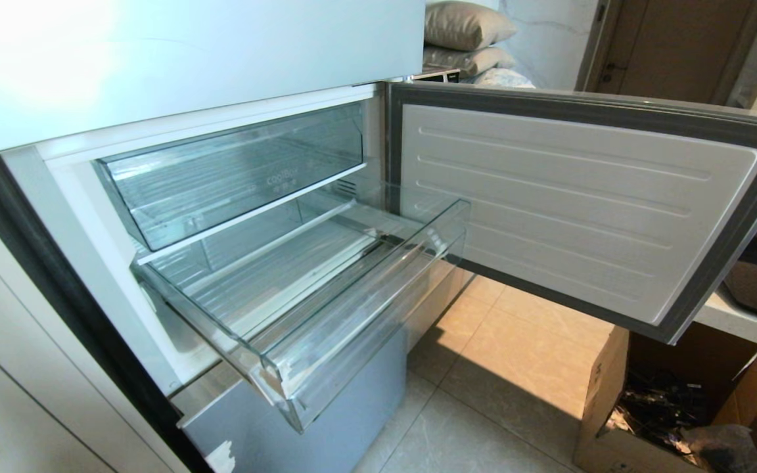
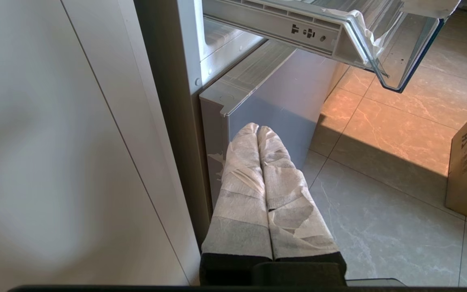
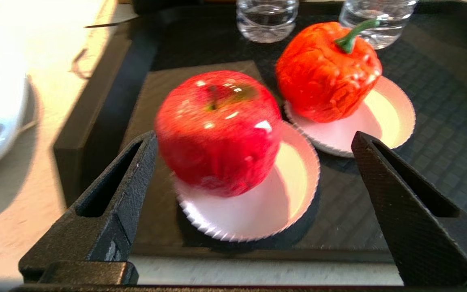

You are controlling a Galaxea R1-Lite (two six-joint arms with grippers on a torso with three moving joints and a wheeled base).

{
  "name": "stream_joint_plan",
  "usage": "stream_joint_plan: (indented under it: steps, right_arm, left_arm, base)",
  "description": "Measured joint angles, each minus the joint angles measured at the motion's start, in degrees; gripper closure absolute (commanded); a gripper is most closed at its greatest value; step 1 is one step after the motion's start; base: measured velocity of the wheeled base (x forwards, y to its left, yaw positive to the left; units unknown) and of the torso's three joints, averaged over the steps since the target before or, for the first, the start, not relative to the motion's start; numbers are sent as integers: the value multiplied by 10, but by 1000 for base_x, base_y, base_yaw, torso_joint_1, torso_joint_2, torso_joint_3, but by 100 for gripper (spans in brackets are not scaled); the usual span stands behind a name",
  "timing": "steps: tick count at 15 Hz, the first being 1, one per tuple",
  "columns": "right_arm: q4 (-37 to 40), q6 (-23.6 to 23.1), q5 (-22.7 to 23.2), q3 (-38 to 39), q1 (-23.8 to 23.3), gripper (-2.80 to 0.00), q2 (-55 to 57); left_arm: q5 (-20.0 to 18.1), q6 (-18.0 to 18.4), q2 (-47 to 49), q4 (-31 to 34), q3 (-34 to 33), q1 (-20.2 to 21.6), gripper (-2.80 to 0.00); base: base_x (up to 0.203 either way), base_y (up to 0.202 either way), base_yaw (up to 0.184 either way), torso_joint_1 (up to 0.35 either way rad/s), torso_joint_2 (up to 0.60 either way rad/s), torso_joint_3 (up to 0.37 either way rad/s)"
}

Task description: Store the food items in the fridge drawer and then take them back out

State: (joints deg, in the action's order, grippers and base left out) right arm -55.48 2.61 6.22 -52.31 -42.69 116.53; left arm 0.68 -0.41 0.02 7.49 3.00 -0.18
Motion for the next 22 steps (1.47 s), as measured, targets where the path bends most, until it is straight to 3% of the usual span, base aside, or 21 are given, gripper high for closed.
stream_joint_plan:
  steps: [3,13,22]
  right_arm:
    - [1,-2,-16,-29,0,-280,26]
    - [28,1,-7,-102,21,-280,72]
    - [33,4,-16,-116,46,-280,83]
  left_arm:
    - [0,0,0,0,0,0,0]
    - [0,0,0,0,0,0,0]
    - [0,0,0,0,0,0,0]
  base:
    - [0,0,0,0,0,0]
    - [0,0,0,0,0,0]
    - [0,0,0,0,0,0]
